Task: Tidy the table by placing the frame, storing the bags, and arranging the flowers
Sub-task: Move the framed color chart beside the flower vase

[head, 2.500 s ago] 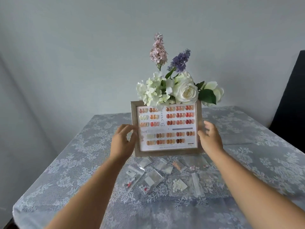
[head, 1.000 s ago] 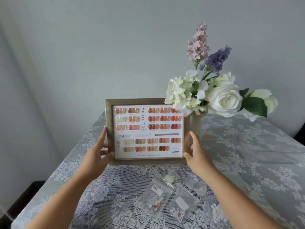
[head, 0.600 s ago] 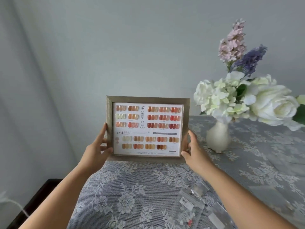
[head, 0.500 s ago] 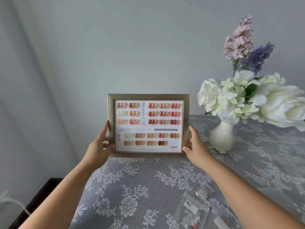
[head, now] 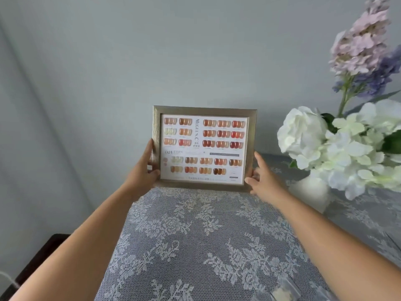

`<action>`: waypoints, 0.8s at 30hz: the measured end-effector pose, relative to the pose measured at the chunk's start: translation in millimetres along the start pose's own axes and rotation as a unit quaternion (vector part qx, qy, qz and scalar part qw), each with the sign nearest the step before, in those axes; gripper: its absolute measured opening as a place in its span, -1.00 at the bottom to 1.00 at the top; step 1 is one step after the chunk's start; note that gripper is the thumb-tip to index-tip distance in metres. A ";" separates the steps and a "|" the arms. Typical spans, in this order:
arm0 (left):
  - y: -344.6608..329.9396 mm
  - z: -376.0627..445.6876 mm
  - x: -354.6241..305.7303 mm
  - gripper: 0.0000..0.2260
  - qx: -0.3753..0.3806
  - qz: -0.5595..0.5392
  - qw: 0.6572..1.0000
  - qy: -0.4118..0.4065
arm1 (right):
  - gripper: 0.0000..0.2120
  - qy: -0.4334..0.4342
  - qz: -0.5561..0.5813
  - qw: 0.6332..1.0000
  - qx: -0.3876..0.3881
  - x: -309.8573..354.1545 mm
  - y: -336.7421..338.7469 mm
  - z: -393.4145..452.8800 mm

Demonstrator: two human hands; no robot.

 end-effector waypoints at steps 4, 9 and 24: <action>-4.5 23.5 4.9 -0.09 -0.030 0.004 1.000 0.000 | -0.14 -0.005 0.038 0.999 0.000 -9.1 -4.4 25.6; -6.0 49.6 0.1 -0.11 -0.065 0.028 0.997 -0.018 | -0.14 0.001 0.029 1.000 0.000 -18.6 -4.7 58.8; -21.8 106.5 -14.4 -0.17 -0.040 0.053 0.998 0.009 | -0.17 -0.023 -0.010 0.999 -0.031 -42.2 -11.8 98.3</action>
Point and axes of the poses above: each hand's wrist, its own z-axis towards the middle knuckle, its own y-axis out of the back of the hand, x = y × z, the point moved 7 cm from there along z, towards the middle knuckle, and after that the axes turned 14 degrees about y, right-handed, at the moved point
